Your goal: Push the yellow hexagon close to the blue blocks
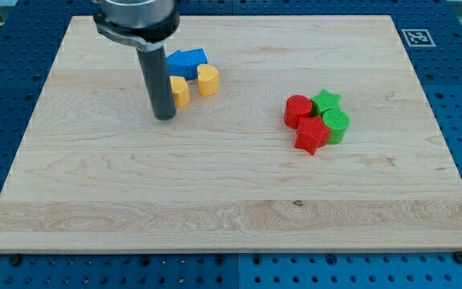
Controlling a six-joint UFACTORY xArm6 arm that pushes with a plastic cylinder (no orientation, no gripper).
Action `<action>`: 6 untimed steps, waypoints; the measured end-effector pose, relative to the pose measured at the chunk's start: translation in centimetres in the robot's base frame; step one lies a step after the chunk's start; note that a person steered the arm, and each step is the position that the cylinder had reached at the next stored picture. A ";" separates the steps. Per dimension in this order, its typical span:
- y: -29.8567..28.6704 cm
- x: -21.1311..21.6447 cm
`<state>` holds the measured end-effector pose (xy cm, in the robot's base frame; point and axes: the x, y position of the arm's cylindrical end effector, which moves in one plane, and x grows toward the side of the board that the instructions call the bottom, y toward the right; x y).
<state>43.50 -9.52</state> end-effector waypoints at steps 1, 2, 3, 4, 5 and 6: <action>1.0 0.8; 1.4 0.8; 1.5 0.7; 1.0 -0.6; 1.4 -2.0; 1.6 -3.5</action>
